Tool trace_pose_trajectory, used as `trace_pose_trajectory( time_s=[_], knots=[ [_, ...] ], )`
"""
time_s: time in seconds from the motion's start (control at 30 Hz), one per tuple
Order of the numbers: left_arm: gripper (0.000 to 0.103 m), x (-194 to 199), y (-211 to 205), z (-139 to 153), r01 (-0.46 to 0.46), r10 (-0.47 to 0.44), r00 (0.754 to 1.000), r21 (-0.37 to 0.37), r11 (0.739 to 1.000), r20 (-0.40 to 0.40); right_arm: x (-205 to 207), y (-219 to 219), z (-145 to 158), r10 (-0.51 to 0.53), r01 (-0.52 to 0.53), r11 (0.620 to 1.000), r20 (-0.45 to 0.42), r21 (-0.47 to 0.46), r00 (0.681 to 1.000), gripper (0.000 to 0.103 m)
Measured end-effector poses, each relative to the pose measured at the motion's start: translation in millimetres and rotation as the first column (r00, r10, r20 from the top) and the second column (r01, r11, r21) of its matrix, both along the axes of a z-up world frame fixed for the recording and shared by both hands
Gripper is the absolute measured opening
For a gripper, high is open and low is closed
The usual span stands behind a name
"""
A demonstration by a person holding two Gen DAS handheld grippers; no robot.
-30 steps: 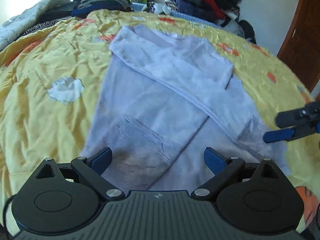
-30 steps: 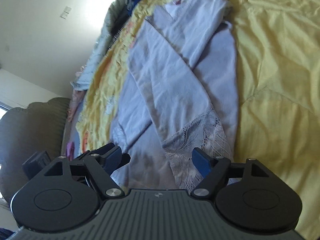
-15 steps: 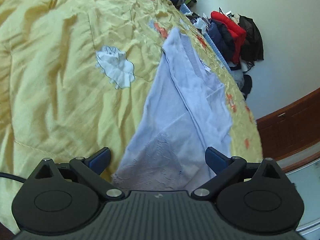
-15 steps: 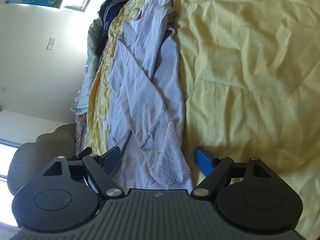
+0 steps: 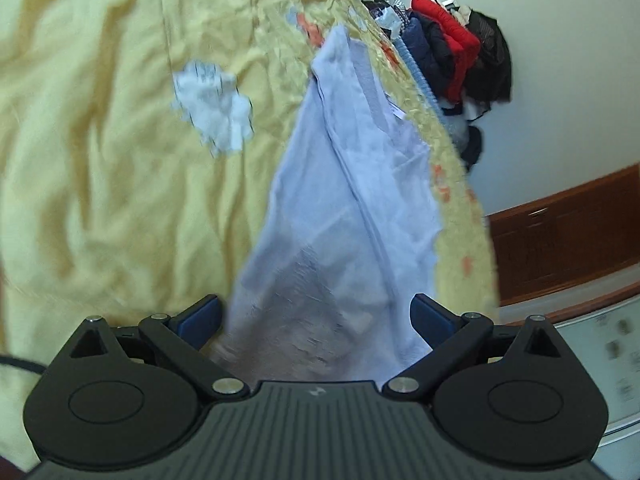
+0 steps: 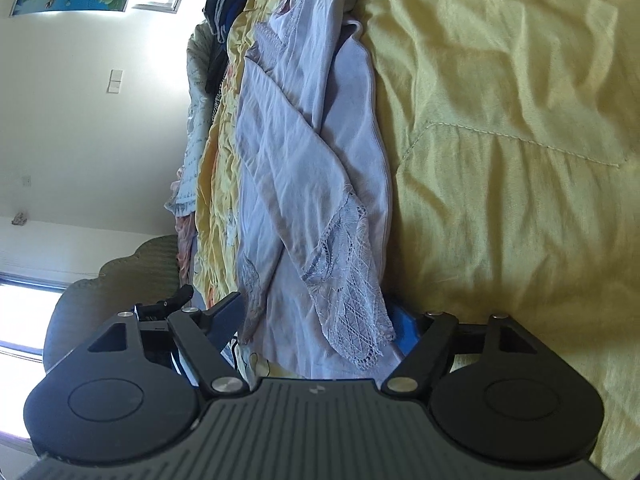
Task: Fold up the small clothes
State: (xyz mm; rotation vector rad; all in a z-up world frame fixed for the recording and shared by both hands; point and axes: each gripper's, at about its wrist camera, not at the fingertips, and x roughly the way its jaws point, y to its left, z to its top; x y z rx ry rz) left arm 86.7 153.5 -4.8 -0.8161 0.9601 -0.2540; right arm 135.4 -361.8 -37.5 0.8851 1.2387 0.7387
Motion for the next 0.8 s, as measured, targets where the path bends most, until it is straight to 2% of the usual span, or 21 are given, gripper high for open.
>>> trace_pose_trajectory(
  time_s=[0.03, 0.07, 0.2, 0.4, 0.5, 0.6, 0.63, 0.73, 0.8],
  knots=[
    [0.101, 2.0, -1.5, 3.7, 0.010, -0.010, 1.000, 0.054, 0.998, -0.006, -0.9, -0.3, 0.0, 0.000, 0.000, 1.000, 0.004, -0.001, 1.000, 0.080],
    [0.101, 3.8, -2.4, 4.5, 0.028, -0.027, 0.999, 0.071, 0.997, -0.017, -1.4, -0.1, -0.2, 0.001, -0.001, 1.000, 0.008, -0.003, 1.000, 0.080],
    [0.101, 11.3, -5.9, 5.0, 0.091, -0.087, 0.995, 0.083, 0.992, -0.055, 0.5, 1.9, 0.3, 0.006, -0.006, 1.000, 0.006, -0.005, 1.000, 0.081],
    [0.101, 23.0, -14.1, -4.4, 0.164, -0.169, 0.981, -0.061, 0.985, -0.092, 1.3, 1.6, -0.6, 0.001, -0.001, 1.000, 0.004, 0.002, 1.000, 0.081],
    [0.101, 23.2, -20.0, -6.1, 0.174, -0.179, 0.980, -0.063, 0.983, -0.087, -0.4, 1.2, -2.4, -0.001, 0.001, 1.000, -0.003, 0.018, 1.000, 0.082],
    [0.099, 20.9, -17.8, -6.5, 0.173, -0.178, 0.981, -0.061, 0.983, -0.080, -4.0, 1.4, -4.7, 0.011, -0.011, 1.000, -0.005, 0.016, 1.000, 0.074],
    [0.096, 18.7, -15.9, -5.5, 0.178, -0.181, 0.980, -0.049, 0.983, -0.080, -4.9, 1.2, -5.5, 0.013, -0.013, 1.000, -0.006, 0.012, 1.000, 0.073],
    [0.078, 16.0, -14.2, -2.6, 0.186, -0.185, 0.979, -0.003, 0.983, -0.090, -8.7, 0.6, -7.7, 0.019, -0.019, 1.000, -0.015, 0.020, 1.000, 0.071],
    [0.051, 15.0, -12.7, -2.3, 0.183, -0.180, 0.978, 0.026, 0.983, -0.103, -9.7, 2.4, -7.0, 0.026, -0.025, 0.999, -0.014, 0.022, 1.000, 0.070]
  ],
)
